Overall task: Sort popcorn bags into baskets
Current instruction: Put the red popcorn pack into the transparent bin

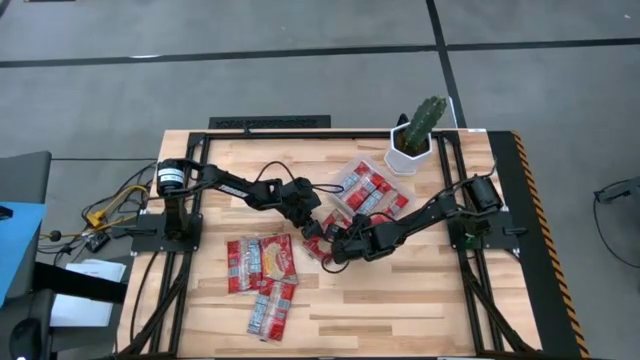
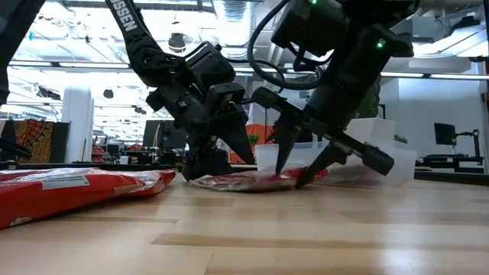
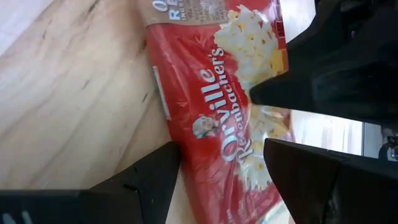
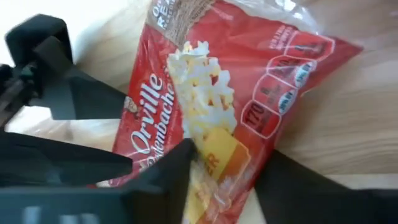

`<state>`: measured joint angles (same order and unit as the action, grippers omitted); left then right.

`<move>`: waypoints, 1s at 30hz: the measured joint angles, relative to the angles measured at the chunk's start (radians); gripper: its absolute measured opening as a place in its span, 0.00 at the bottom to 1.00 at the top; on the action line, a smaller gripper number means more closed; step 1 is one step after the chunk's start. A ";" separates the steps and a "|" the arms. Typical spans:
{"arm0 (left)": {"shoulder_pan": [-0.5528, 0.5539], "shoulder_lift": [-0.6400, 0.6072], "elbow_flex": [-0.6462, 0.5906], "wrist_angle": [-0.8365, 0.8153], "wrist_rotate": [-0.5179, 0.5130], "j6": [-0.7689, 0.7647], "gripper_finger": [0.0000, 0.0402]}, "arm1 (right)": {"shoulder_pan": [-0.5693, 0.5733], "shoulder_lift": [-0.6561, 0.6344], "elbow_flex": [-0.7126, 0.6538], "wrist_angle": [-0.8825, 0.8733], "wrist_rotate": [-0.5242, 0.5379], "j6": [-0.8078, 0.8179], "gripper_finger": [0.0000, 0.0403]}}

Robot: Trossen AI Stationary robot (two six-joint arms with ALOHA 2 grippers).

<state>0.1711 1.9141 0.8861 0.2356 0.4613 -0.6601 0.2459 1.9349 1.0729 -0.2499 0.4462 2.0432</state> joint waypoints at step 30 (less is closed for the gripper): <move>0.098 -0.677 -0.003 -0.405 -0.037 0.065 0.58 | -0.072 -0.457 0.019 -0.261 0.181 -0.316 0.04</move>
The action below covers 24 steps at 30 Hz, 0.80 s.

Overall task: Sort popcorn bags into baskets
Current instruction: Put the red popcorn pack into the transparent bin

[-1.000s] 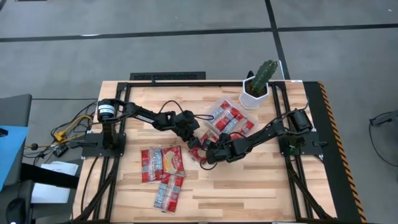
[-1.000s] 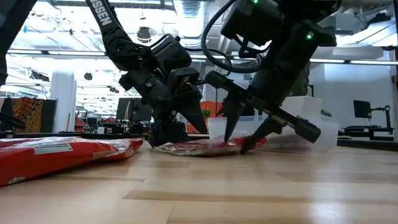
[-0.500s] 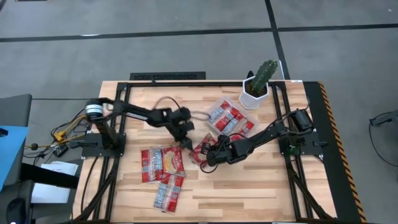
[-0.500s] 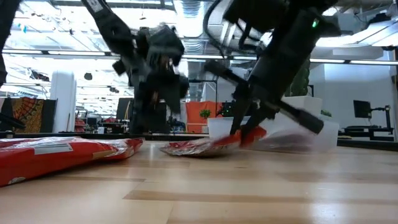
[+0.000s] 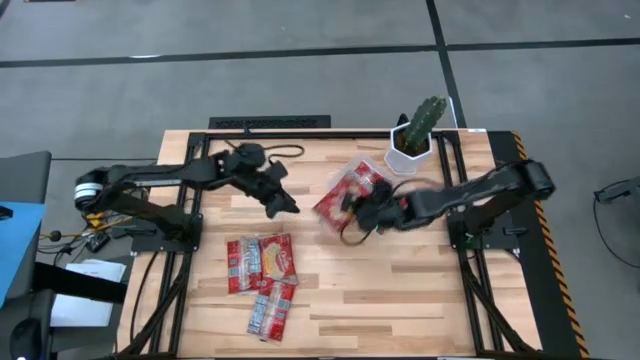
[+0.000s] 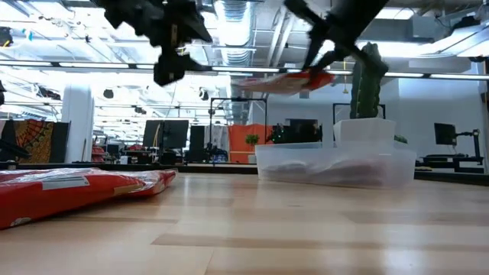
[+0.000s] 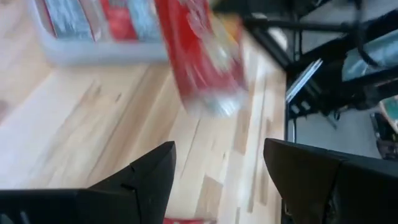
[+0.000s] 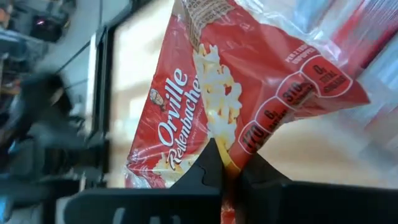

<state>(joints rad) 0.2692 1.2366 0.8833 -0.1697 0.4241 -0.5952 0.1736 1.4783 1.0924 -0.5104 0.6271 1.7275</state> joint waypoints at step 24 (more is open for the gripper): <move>0.003 -0.156 0.002 -0.095 -0.150 0.001 0.58 | -0.436 0.071 -0.034 -0.101 -0.269 -0.419 0.08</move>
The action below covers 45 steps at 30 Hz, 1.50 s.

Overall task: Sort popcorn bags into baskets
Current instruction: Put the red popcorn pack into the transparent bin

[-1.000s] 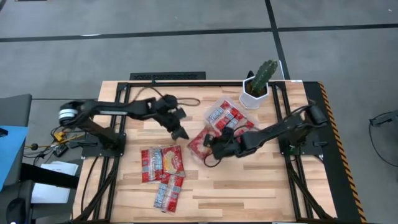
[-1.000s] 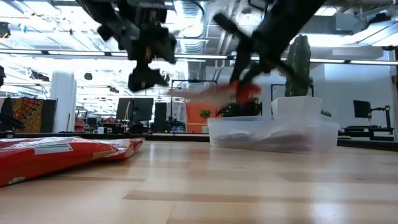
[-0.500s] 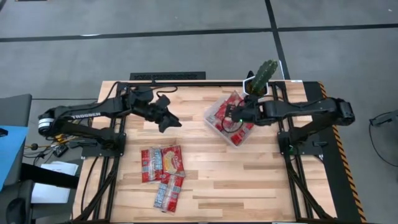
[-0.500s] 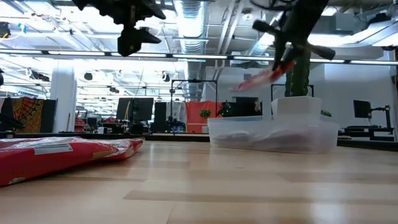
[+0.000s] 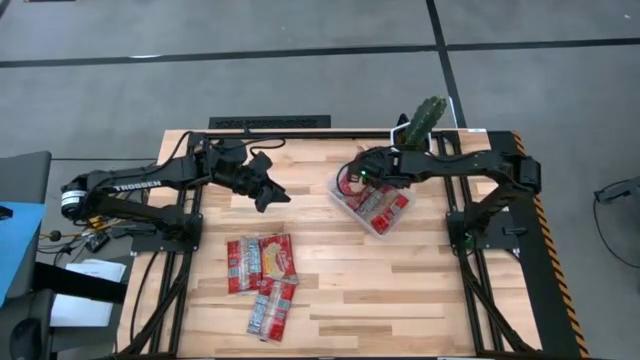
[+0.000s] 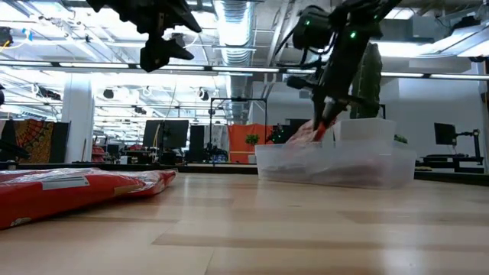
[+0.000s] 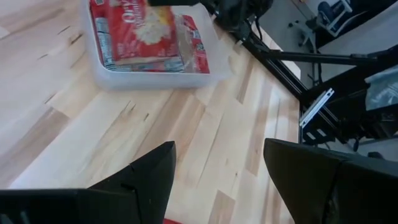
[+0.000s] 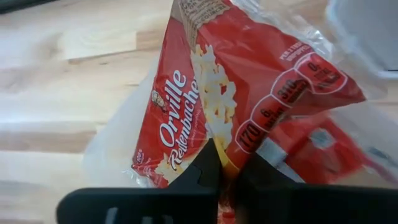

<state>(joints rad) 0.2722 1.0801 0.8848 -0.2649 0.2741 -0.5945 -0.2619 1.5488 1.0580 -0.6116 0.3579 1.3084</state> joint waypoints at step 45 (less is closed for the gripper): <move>-0.410 0.007 -0.239 -0.224 -0.392 -0.114 0.56 | 0.710 -0.118 0.001 -0.091 0.145 0.375 0.58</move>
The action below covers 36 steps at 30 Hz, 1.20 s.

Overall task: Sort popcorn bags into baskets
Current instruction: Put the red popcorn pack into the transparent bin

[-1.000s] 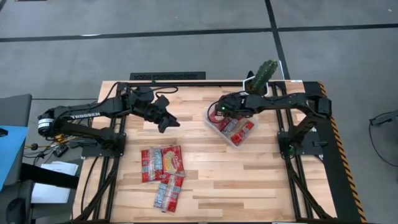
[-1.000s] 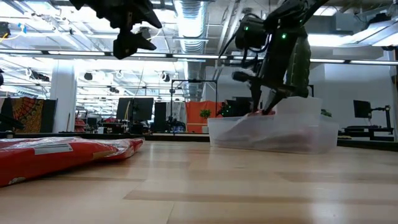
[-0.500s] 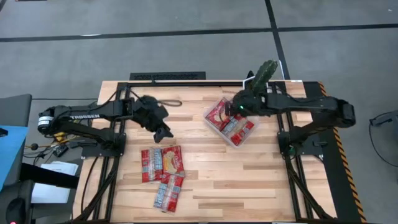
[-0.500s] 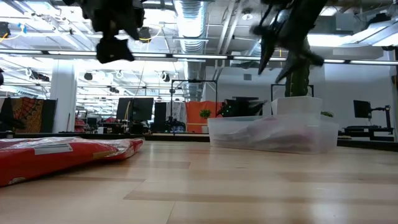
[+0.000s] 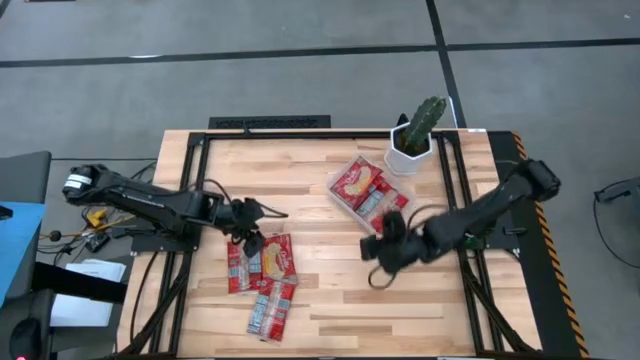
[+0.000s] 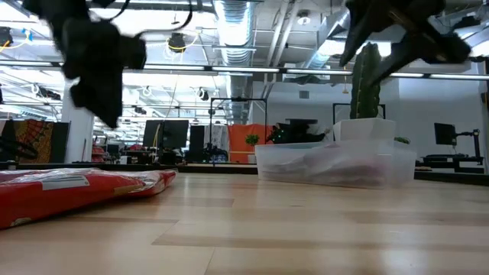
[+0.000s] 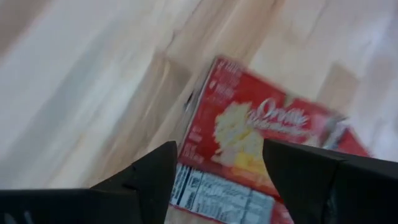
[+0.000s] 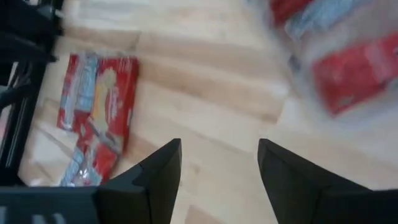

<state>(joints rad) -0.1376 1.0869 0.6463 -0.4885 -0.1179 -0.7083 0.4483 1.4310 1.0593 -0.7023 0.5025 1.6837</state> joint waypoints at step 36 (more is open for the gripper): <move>-0.037 0.759 0.100 0.726 0.238 -0.054 0.03 | -0.005 0.459 0.004 0.692 -0.104 -0.024 0.57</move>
<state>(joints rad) -0.1745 1.8456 0.7460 0.2377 0.1201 -0.7623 0.4433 1.8895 1.0630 -0.0100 0.3983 1.6597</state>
